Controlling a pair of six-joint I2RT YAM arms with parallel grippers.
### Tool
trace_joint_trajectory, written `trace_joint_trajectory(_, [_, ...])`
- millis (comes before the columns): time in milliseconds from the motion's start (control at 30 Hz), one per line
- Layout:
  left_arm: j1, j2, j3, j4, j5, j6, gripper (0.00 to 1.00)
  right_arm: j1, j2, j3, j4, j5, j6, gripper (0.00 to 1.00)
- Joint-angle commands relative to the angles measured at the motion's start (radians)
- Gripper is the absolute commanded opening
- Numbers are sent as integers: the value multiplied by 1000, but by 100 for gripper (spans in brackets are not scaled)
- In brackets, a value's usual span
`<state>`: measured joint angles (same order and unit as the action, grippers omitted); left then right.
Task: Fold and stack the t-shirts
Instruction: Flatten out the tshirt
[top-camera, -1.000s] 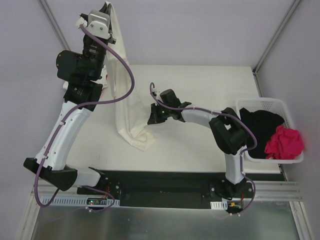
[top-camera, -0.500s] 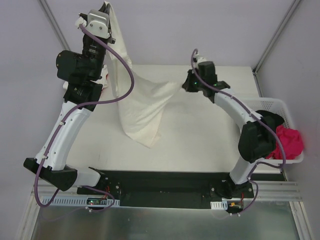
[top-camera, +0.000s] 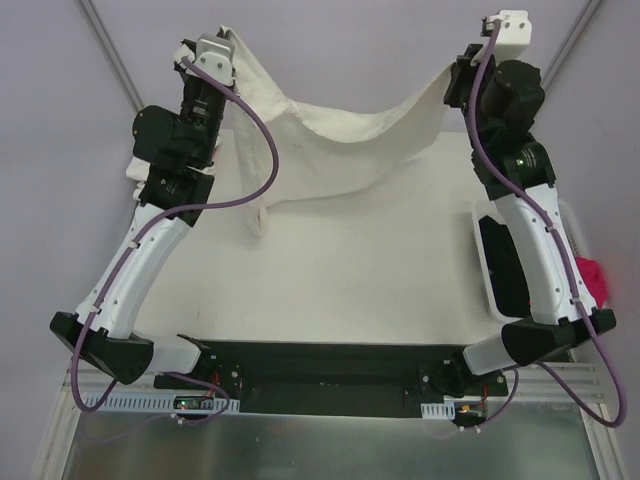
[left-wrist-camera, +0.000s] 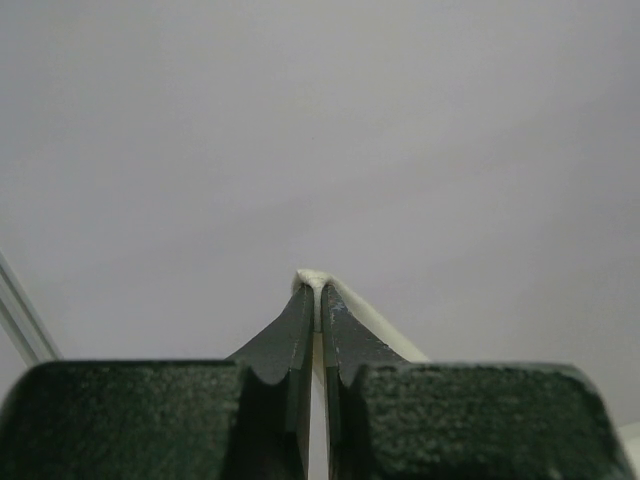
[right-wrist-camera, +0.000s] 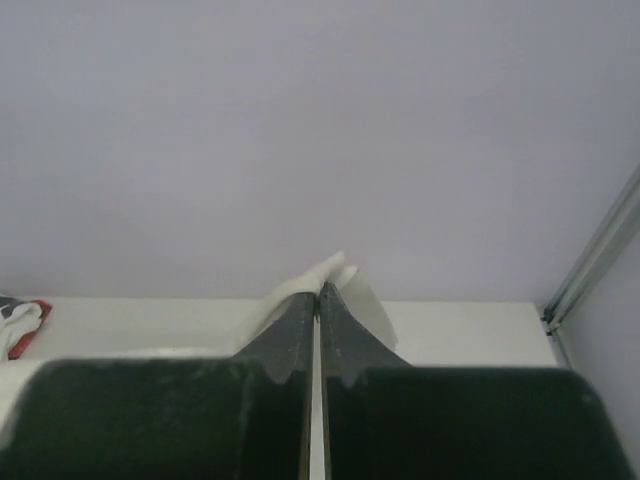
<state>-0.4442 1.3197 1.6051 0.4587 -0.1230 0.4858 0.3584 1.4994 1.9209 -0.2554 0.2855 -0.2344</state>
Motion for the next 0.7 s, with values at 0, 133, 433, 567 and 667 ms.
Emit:
trace_joint_trajectory(0, [2, -43, -2, 93, -17, 10, 0, -1, -99, -37, 180, 78, -140, 1])
trace_joint_trajectory(133, [2, -48, 51, 77, -3, 16, 0, 2, -194, -89, 312, 61, -230, 1])
trace_joint_trajectory(433, [1, -142, 127, 14, 75, -30, 0, 39, -281, -43, 340, 30, -312, 1])
trace_joint_trajectory(567, [1, -204, 128, -5, 98, -44, 0, 82, -318, -45, 341, 38, -342, 1])
trace_joint_trajectory(667, [1, -253, 138, -23, 120, -61, 0, 106, -349, -48, 337, 40, -350, 1])
